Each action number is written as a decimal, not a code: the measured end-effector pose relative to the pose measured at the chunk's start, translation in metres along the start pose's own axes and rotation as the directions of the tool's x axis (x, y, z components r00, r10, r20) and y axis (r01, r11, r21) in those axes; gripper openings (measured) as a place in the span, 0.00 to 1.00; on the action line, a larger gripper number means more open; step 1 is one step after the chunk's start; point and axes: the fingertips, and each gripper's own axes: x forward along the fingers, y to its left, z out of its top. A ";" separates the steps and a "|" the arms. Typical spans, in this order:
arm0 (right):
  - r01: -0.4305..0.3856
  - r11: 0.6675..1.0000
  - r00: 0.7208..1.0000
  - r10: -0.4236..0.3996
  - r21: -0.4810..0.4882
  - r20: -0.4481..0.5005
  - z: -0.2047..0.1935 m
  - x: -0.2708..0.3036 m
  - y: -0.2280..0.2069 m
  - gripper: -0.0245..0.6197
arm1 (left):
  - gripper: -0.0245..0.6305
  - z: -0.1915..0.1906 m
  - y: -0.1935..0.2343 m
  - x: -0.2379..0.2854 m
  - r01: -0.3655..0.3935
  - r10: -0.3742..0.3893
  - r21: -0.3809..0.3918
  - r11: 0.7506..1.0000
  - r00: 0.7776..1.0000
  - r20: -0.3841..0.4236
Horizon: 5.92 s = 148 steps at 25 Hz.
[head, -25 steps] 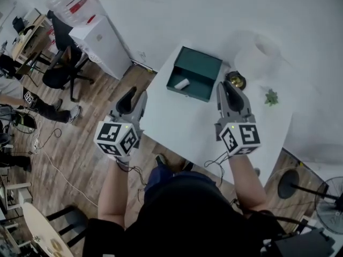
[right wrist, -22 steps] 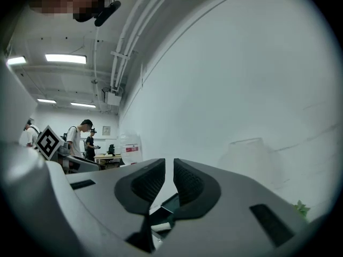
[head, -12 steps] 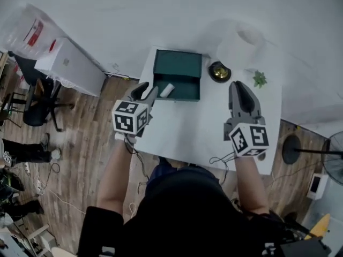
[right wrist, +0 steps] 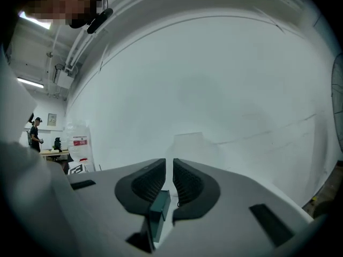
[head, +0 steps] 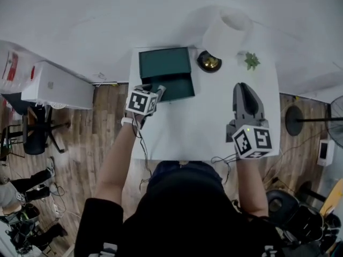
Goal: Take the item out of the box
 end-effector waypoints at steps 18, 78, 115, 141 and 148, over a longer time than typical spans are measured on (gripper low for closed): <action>0.162 0.983 0.987 -0.161 0.084 -0.011 -0.014 -0.040 -0.109 0.10 | 0.36 -0.071 0.001 0.100 -0.049 0.107 0.118 0.992 0.823 -0.558; -0.211 0.973 0.965 0.222 -0.089 0.142 0.090 -0.034 0.040 0.05 | 0.23 0.179 -0.137 -0.280 -0.285 0.142 0.054 0.957 0.622 0.770; -0.238 0.969 0.954 0.246 -0.065 0.172 0.091 -0.038 -0.008 0.05 | 0.23 0.195 -0.177 -0.290 -0.338 0.183 0.001 0.941 0.514 0.838; -0.327 0.941 0.927 0.338 -0.092 0.160 0.090 -0.044 -0.028 0.05 | 0.23 0.195 -0.208 -0.277 -0.380 0.249 -0.040 0.924 0.519 0.818; -0.332 0.939 0.927 0.342 -0.083 0.155 0.086 -0.043 -0.036 0.04 | 0.23 0.191 -0.210 -0.270 -0.382 0.261 -0.050 0.923 0.524 0.811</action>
